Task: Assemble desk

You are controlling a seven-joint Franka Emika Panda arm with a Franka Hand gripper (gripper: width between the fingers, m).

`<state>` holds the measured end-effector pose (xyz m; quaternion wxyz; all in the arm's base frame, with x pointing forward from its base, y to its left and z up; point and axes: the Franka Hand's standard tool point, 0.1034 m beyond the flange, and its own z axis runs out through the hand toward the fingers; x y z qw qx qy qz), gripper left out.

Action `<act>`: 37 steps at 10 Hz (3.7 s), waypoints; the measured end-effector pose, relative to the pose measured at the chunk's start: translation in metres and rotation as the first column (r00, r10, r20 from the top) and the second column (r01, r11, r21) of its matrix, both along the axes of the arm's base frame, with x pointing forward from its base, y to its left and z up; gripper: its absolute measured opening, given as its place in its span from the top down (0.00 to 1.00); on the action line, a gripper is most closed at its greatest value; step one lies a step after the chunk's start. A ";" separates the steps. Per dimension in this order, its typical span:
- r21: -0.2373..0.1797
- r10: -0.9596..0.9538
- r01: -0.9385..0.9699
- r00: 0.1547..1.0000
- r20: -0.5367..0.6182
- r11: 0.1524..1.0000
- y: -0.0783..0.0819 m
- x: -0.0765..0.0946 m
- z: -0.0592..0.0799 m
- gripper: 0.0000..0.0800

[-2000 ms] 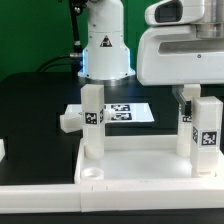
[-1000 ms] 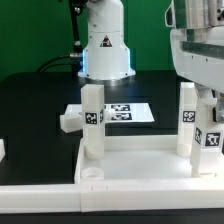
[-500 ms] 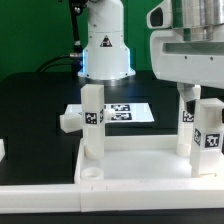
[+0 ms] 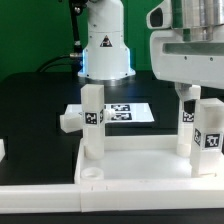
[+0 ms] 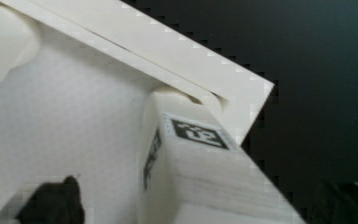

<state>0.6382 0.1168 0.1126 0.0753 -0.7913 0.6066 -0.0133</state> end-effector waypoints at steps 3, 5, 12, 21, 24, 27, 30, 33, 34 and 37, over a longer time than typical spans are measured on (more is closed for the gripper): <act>-0.029 0.209 -0.209 0.978 0.019 0.978 -0.003 0.000 0.000 0.19; -0.061 0.394 -0.392 0.919 0.027 0.918 0.005 0.002 0.004 0.19; -0.197 0.950 -0.935 0.309 -0.038 0.296 0.008 0.001 0.005 0.19; -0.187 0.894 -0.881 0.447 -0.033 0.434 -0.018 0.008 0.002 0.64; -0.128 0.528 -0.519 0.848 0.043 0.845 -0.014 0.003 -0.001 0.64; -0.100 0.359 -0.353 0.932 0.044 0.930 -0.015 0.001 -0.001 0.64; 0.026 -0.180 0.180 0.984 0.013 0.983 -0.011 -0.001 -0.003 0.64; 0.074 -0.298 0.297 0.955 0.003 0.952 -0.009 -0.002 -0.003 0.64; 0.044 -0.161 0.160 0.987 0.015 0.986 -0.009 -0.003 -0.004 0.64; -0.039 0.412 -0.410 0.910 0.045 0.911 -0.002 0.003 -0.002 0.24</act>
Offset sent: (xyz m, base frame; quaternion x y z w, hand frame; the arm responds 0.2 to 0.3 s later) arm 0.0000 0.0000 0.0000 0.0000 0.0000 -0.0650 0.9979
